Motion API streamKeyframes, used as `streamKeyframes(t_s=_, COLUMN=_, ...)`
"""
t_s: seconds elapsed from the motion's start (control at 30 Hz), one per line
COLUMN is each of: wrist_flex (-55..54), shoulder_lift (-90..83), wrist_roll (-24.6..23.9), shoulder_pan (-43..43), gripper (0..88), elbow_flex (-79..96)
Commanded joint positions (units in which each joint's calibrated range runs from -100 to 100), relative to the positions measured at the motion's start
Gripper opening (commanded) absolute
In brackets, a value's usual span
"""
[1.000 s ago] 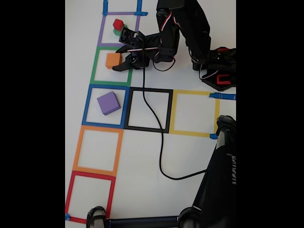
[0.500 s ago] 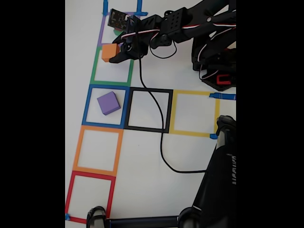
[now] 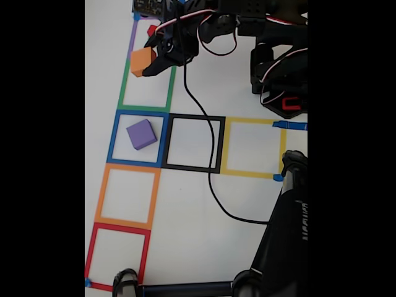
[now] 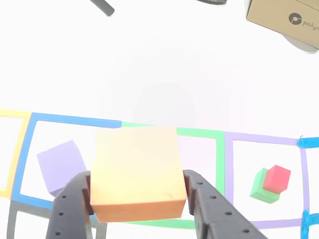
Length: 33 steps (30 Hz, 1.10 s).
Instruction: Tower of hanoi
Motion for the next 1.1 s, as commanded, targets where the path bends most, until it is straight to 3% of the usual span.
streamKeyframes(t_s=0.0, wrist_flex=17.44, shoulder_lift=-0.65, wrist_roll=0.00, shoulder_pan=-3.77, gripper=2.7, elbow_flex=-20.45)
streamKeyframes(t_s=0.2, wrist_flex=32.58, shoulder_lift=1.29, wrist_roll=0.00, shoulder_pan=-10.67, gripper=3.0, elbow_flex=-37.90)
streamKeyframes(t_s=0.5, wrist_flex=29.91, shoulder_lift=-2.35, wrist_roll=0.00, shoulder_pan=-16.71, gripper=2.7, elbow_flex=-30.63)
streamKeyframes(t_s=0.73, wrist_flex=9.18, shoulder_lift=-5.98, wrist_roll=0.00, shoulder_pan=-19.01, gripper=3.2, elbow_flex=-6.63)
streamKeyframes(t_s=1.07, wrist_flex=-38.18, shoulder_lift=7.10, wrist_roll=0.00, shoulder_pan=-20.26, gripper=2.9, elbow_flex=23.46)
